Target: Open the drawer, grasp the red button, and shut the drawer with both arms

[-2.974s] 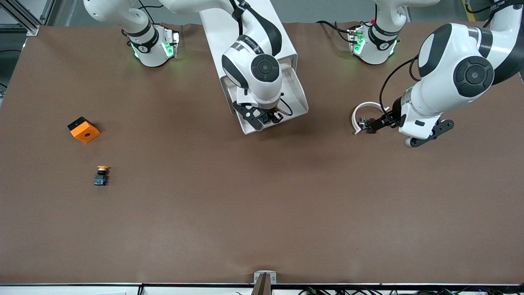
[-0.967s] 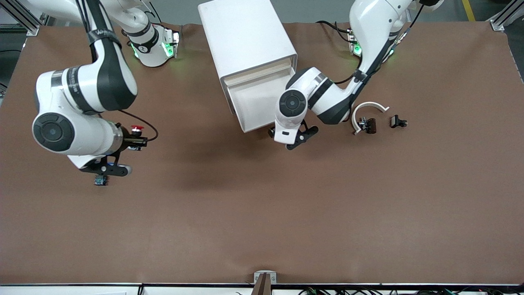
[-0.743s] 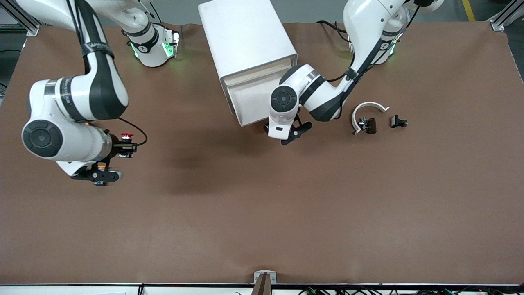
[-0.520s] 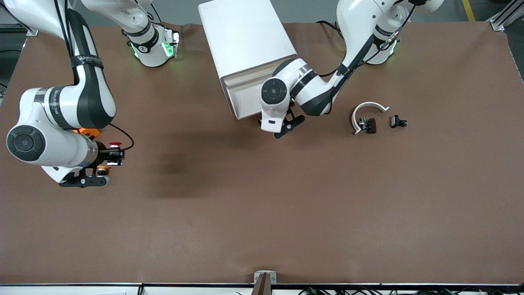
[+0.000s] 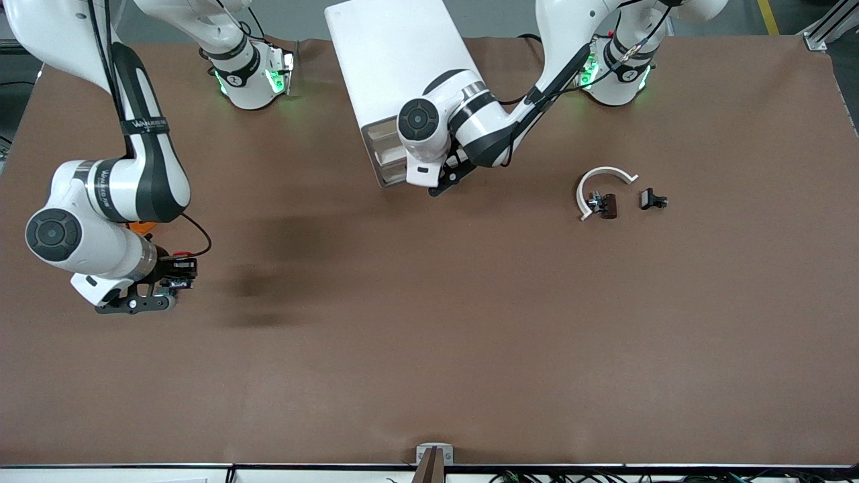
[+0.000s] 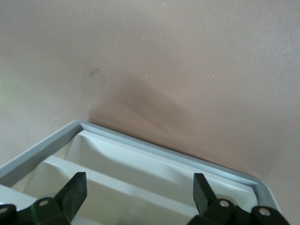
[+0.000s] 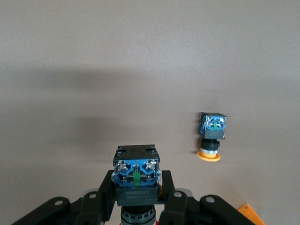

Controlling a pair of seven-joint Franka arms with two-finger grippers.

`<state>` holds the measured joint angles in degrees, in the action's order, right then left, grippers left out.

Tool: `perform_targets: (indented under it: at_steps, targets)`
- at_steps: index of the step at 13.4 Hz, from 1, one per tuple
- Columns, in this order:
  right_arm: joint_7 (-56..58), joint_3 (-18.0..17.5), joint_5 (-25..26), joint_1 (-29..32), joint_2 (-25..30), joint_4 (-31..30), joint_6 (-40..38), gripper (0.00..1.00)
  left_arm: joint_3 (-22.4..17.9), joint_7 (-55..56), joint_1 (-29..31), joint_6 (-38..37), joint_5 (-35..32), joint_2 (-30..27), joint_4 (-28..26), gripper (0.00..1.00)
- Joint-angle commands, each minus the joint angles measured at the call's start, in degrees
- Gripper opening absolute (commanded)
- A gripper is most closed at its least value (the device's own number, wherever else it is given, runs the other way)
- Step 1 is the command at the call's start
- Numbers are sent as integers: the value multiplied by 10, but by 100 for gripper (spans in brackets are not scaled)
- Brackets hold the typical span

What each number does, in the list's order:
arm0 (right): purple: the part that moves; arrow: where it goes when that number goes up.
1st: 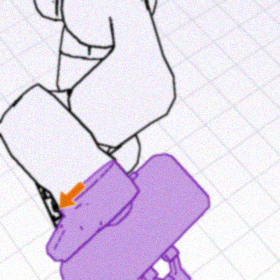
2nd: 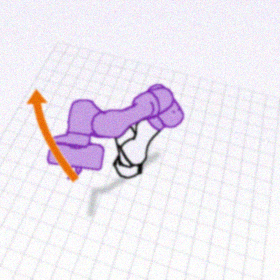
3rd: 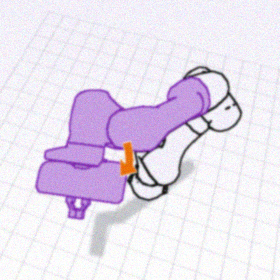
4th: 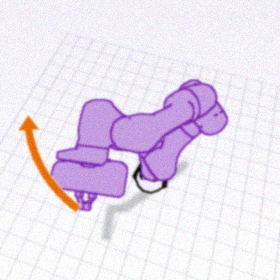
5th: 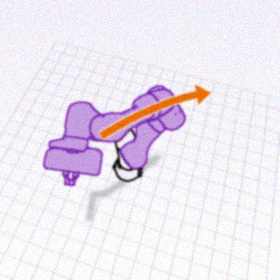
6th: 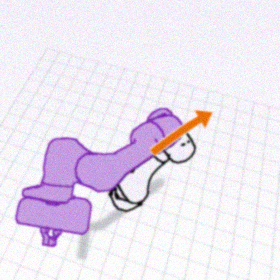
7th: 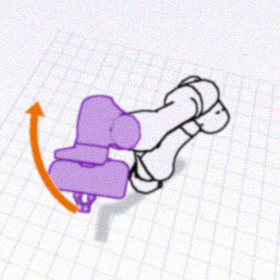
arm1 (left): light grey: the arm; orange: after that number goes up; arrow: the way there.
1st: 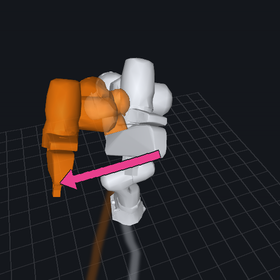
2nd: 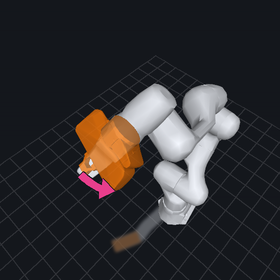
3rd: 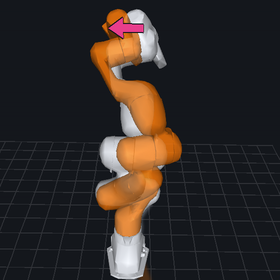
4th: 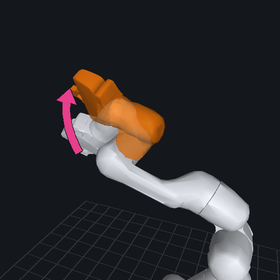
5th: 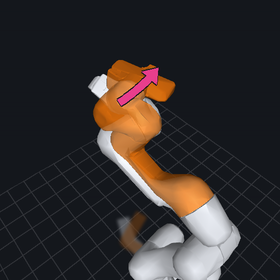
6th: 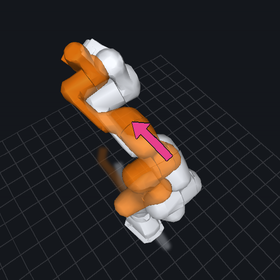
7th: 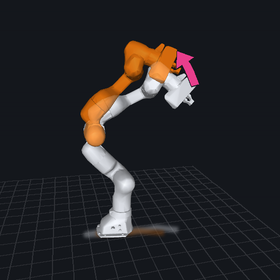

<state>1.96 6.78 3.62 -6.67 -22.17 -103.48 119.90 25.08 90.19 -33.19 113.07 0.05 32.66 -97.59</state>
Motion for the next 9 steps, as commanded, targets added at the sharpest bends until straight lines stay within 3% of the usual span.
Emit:
perform_targets:
  at_steps: [1, 6, 9]
  targets:
    - [6, -11, 13, 21, -24, -5, 37, 20, 16, 21, 1, -12, -3, 0, 4, 100]
    - [4, -12, 6, 43, -79, -5, 84, 21, 17, 41, -9, -12, 17, 2, 8, 100]
    - [4, -12, -32, 45, -98, -10, 100, 22, 10, 41, 7, -13, 15, -5, 10, 100]
